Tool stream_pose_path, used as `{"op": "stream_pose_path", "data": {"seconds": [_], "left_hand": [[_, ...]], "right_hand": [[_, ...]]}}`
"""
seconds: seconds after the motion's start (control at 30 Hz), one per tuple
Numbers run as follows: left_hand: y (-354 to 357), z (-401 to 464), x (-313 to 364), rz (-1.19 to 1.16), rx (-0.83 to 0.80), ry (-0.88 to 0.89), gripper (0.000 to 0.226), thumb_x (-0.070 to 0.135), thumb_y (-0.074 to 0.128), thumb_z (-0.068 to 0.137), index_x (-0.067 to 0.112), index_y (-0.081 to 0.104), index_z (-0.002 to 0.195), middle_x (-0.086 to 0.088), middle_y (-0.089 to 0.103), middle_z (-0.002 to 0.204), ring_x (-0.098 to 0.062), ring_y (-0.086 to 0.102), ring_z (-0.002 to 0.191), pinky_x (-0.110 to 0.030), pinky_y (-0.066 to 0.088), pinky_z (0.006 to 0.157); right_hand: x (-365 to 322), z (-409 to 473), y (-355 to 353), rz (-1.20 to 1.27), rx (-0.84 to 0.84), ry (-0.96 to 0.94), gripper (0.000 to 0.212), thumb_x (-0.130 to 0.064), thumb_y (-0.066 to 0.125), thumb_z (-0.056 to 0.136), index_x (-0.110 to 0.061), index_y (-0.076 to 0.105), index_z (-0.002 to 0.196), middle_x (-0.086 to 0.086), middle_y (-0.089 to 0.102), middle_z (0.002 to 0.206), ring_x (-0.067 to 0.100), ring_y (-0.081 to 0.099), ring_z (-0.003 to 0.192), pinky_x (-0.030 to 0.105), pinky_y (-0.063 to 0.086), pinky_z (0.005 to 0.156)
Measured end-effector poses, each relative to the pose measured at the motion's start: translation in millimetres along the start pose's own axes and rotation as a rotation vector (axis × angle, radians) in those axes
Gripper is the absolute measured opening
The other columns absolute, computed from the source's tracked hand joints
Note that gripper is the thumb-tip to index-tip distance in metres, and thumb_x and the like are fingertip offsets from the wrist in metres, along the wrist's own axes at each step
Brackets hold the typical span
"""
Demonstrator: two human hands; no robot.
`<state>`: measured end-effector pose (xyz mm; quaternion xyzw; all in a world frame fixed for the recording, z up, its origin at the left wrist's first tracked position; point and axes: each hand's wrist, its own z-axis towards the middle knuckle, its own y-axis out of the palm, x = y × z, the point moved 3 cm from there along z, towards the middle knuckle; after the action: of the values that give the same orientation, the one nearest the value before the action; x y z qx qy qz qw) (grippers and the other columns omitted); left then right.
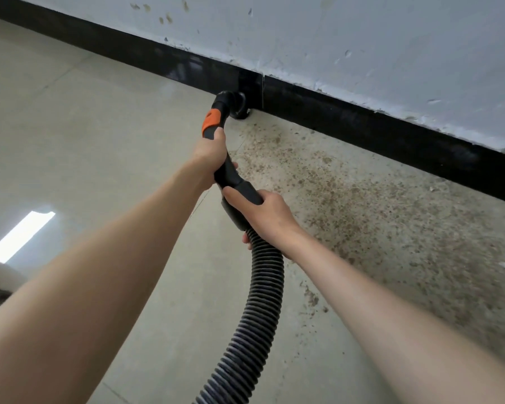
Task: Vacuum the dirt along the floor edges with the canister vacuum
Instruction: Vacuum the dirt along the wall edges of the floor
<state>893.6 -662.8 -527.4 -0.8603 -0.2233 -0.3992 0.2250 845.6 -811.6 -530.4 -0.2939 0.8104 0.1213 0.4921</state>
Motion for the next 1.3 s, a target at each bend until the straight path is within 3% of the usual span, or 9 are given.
{"op": "stream_pose_path", "data": {"seconds": [0.13, 0.3, 0.37, 0.63, 0.77, 0.9, 1.03, 1.13, 1.3], "left_hand": [[18.4, -20.5, -8.2, 0.032, -0.040, 0.003, 0.032, 0.040, 0.038, 0.099, 0.008, 0.040, 0.100, -0.007, 0.051, 0.077, -0.018, 0.055, 0.054, -0.031, 0.050, 0.054], [50.0, -55.1, -19.4, 0.065, -0.082, 0.028, 0.040, 0.040, 0.037, 0.100, 0.004, 0.040, 0.119, -0.008, 0.053, 0.073, -0.019, 0.055, 0.052, -0.029, 0.050, 0.053], [61.8, -68.2, -23.7, 0.095, -0.092, 0.027, 0.044, 0.041, 0.037, 0.100, 0.003, 0.041, 0.122, -0.008, 0.055, 0.073, -0.017, 0.056, 0.049, -0.024, 0.049, 0.045], [98.2, -103.1, -38.1, 0.143, -0.154, 0.011, 0.052, 0.041, 0.037, 0.100, 0.001, 0.039, 0.133, -0.007, 0.055, 0.077, -0.012, 0.056, 0.042, -0.018, 0.043, 0.033], [104.3, -108.5, -43.1, 0.143, -0.198, -0.003, 0.054, 0.042, 0.039, 0.099, 0.002, 0.036, 0.136, -0.009, 0.057, 0.085, -0.014, 0.058, 0.045, -0.020, 0.045, 0.036], [92.2, -103.1, -38.2, 0.130, -0.223, 0.012, 0.045, 0.041, 0.039, 0.100, 0.001, 0.044, 0.121, -0.007, 0.054, 0.077, -0.016, 0.057, 0.050, -0.026, 0.050, 0.047], [62.8, -78.8, -26.5, 0.128, -0.153, 0.075, 0.034, 0.039, 0.039, 0.099, 0.006, 0.043, 0.104, -0.006, 0.054, 0.074, -0.013, 0.055, 0.043, -0.020, 0.047, 0.041], [31.7, -48.5, -13.0, 0.055, -0.078, 0.093, 0.033, 0.037, 0.039, 0.098, 0.005, 0.042, 0.105, -0.006, 0.051, 0.069, -0.017, 0.055, 0.047, -0.025, 0.047, 0.048], [-30.0, -1.8, 3.4, -0.010, 0.049, 0.073, 0.035, 0.038, 0.039, 0.096, 0.006, 0.039, 0.110, -0.007, 0.051, 0.070, -0.016, 0.054, 0.042, -0.023, 0.043, 0.043]], "right_hand": [[14.4, -20.4, -14.1, 0.008, 0.045, -0.002, 0.044, -0.055, 0.069, 0.081, -0.013, 0.056, 0.085, 0.004, 0.060, 0.066, 0.018, 0.061, 0.045, 0.030, 0.052, 0.050], [33.8, -52.1, -41.6, 0.025, 0.114, 0.000, 0.043, -0.055, 0.071, 0.079, -0.015, 0.056, 0.079, -0.003, 0.058, 0.056, 0.017, 0.060, 0.043, 0.026, 0.048, 0.046], [39.6, -65.8, -53.1, 0.026, 0.137, 0.006, 0.041, -0.054, 0.071, 0.080, -0.015, 0.057, 0.079, -0.005, 0.058, 0.052, 0.016, 0.060, 0.043, 0.026, 0.049, 0.046], [52.2, -108.8, -80.5, 0.035, 0.197, 0.050, 0.040, -0.050, 0.070, 0.083, -0.012, 0.057, 0.083, 0.003, 0.060, 0.057, 0.017, 0.059, 0.042, 0.029, 0.049, 0.048], [55.8, -116.9, -84.2, 0.038, 0.225, 0.041, 0.037, -0.046, 0.070, 0.085, -0.012, 0.057, 0.082, 0.002, 0.059, 0.058, 0.018, 0.058, 0.042, 0.028, 0.048, 0.046], [50.9, -109.2, -67.7, 0.088, 0.222, 0.042, 0.039, -0.045, 0.071, 0.084, -0.008, 0.057, 0.084, 0.006, 0.058, 0.062, 0.019, 0.057, 0.042, 0.028, 0.048, 0.045], [35.2, -86.4, -41.9, 0.092, 0.198, 0.016, 0.041, -0.048, 0.070, 0.084, -0.009, 0.057, 0.084, 0.006, 0.059, 0.063, 0.018, 0.058, 0.043, 0.027, 0.049, 0.044], [12.7, -58.8, -20.6, 0.014, 0.151, -0.030, 0.042, -0.054, 0.069, 0.083, -0.013, 0.058, 0.084, 0.005, 0.062, 0.063, 0.017, 0.061, 0.043, 0.027, 0.051, 0.046], [-19.7, -13.8, 24.2, -0.040, 0.068, -0.038, 0.047, -0.057, 0.069, 0.079, -0.012, 0.059, 0.087, 0.008, 0.065, 0.072, 0.021, 0.065, 0.047, 0.031, 0.054, 0.048]]}}
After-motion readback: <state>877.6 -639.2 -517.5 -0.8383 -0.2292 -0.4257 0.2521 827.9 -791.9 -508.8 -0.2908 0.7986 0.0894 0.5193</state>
